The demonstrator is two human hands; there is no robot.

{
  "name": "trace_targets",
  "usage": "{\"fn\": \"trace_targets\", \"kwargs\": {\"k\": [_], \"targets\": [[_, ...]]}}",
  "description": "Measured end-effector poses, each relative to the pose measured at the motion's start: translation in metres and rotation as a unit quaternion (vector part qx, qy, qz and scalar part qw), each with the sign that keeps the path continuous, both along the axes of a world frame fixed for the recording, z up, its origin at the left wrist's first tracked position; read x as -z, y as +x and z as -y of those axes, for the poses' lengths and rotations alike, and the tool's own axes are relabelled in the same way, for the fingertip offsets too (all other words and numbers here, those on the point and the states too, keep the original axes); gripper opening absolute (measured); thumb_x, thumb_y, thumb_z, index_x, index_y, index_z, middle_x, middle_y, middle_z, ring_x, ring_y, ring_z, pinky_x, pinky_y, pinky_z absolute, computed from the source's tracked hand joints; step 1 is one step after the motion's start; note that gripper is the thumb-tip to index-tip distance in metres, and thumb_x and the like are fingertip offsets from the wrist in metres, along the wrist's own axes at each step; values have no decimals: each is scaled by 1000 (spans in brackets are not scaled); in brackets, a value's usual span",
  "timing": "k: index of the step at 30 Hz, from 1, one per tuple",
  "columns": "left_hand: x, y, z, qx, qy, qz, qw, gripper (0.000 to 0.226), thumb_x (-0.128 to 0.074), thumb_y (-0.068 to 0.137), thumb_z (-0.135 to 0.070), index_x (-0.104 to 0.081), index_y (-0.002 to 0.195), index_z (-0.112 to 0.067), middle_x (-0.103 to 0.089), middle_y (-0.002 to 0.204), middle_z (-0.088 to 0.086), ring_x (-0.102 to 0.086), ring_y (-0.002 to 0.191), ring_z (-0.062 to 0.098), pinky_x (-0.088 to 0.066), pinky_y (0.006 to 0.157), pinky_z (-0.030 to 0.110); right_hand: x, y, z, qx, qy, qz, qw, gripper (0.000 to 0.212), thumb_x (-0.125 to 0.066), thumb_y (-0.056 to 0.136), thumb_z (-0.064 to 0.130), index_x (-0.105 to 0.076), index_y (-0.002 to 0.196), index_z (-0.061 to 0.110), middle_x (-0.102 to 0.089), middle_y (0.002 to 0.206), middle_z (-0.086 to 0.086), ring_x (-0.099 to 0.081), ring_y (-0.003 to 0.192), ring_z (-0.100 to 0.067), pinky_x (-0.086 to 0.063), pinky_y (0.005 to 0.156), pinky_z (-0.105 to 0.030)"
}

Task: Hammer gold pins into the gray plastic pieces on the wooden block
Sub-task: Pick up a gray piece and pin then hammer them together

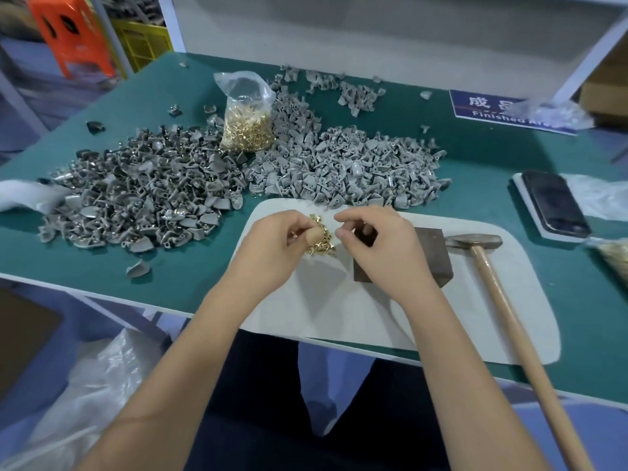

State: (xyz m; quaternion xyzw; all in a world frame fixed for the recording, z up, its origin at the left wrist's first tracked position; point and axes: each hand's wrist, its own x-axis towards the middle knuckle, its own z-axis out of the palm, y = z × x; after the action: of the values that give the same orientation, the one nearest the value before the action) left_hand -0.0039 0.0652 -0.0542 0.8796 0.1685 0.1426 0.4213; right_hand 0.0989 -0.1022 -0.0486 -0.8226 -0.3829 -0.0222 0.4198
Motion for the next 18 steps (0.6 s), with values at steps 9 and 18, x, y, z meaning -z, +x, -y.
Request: {"fn": "trace_targets", "kwargs": {"k": [9,18], "targets": [[-4,30,19,25,-193,61,979,30,-67,96,-40,-72,77,-18,-54,55,-14,-40,50,2,-33,49,14,-7,11,12,-25,138,-188,972,16,-79,88,14,-82,102,20,-79,92,7,-71,89,-13,-52,81,-19],[-6,62,10,-58,227,25,972,13,-60,98,-37,-69,105,-31,-69,99,-13,-58,100,14,-43,71,31,-5,10,5,171,146,-125,966,9,-68,95,21,-76,95,20,-74,88,13,-67,86,-4,-56,81,-27]]}}
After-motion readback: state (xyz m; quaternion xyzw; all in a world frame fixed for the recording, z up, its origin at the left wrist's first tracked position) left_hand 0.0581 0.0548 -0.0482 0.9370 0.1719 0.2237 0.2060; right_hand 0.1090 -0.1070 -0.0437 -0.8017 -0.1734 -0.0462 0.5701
